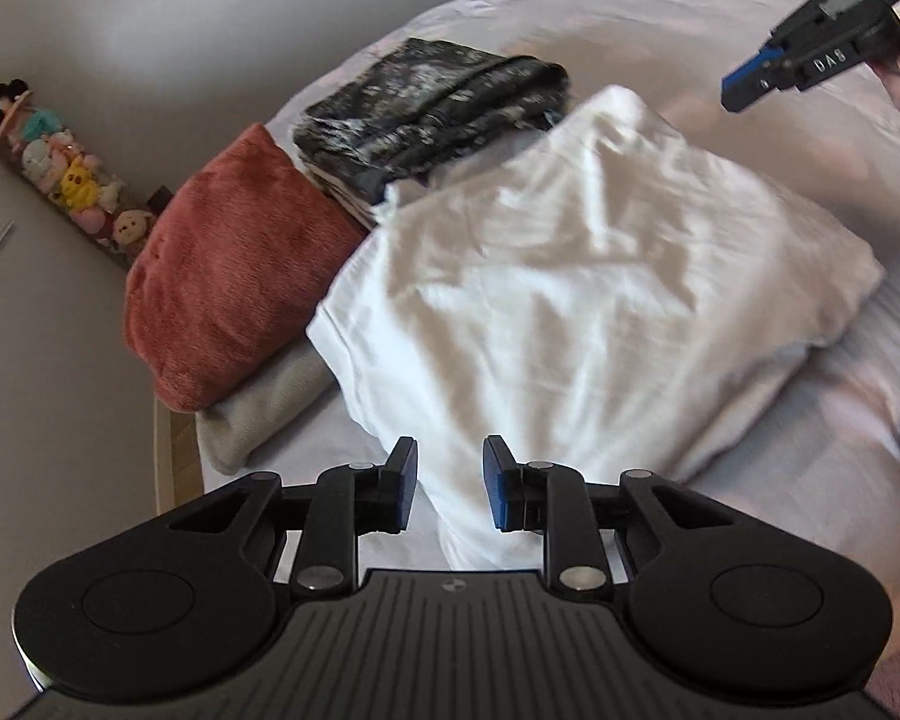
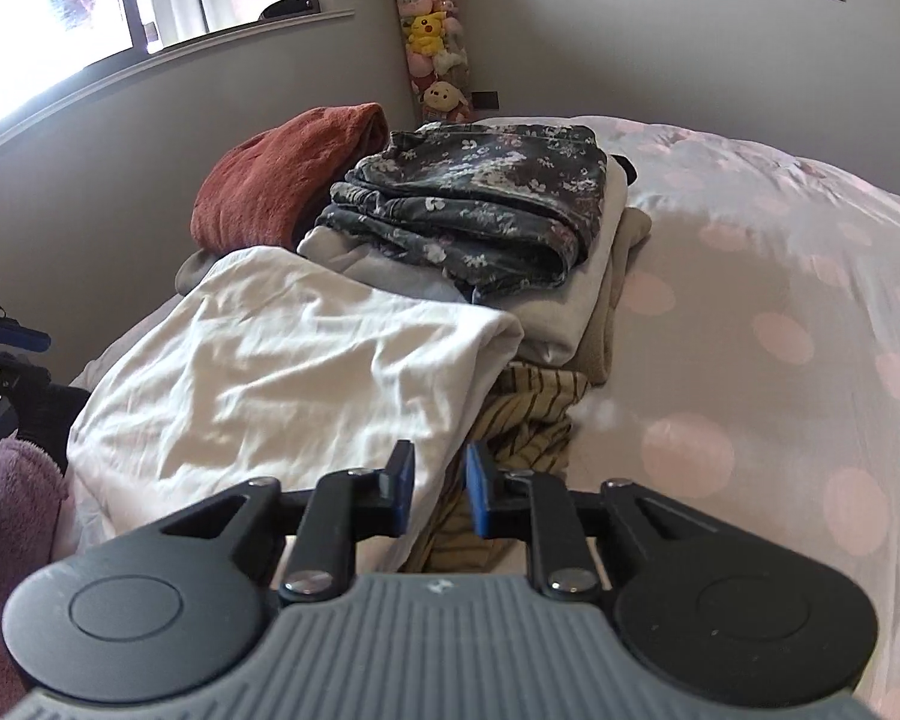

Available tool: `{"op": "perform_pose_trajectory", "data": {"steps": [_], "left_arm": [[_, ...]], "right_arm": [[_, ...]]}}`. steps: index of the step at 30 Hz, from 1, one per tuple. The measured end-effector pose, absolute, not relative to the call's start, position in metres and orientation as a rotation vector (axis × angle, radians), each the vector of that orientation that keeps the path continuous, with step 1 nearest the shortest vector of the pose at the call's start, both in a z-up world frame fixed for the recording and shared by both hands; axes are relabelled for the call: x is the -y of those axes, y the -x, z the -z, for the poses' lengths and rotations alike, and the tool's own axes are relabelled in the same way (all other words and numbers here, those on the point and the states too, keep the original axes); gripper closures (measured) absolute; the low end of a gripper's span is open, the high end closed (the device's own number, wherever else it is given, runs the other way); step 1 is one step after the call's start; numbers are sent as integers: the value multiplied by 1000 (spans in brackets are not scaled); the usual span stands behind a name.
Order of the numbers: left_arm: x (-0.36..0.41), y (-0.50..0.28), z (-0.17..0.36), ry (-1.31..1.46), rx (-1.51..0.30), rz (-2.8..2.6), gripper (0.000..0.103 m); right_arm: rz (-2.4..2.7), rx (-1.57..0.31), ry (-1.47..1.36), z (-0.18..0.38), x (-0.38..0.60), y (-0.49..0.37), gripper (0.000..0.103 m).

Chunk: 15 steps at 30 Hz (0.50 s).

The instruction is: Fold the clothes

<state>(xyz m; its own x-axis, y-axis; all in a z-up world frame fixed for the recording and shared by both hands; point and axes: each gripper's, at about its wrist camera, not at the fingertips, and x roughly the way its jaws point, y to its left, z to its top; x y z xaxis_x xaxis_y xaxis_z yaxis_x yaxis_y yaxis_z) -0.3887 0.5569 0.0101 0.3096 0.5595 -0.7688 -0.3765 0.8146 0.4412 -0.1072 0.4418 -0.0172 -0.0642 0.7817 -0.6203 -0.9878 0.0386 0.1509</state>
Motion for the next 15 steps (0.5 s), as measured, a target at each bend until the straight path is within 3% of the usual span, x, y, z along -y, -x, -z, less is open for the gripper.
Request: {"op": "perform_pose_trajectory", "data": {"steps": [10, 15], "left_arm": [[-641, 326, 2, -68, -942, -694, 81], [-672, 304, 36, 23, -956, -705, 91]], "right_arm": [[-1566, -547, 438, 18, -518, 120, 96], [-1528, -591, 454, 47, -540, 110, 102]]}}
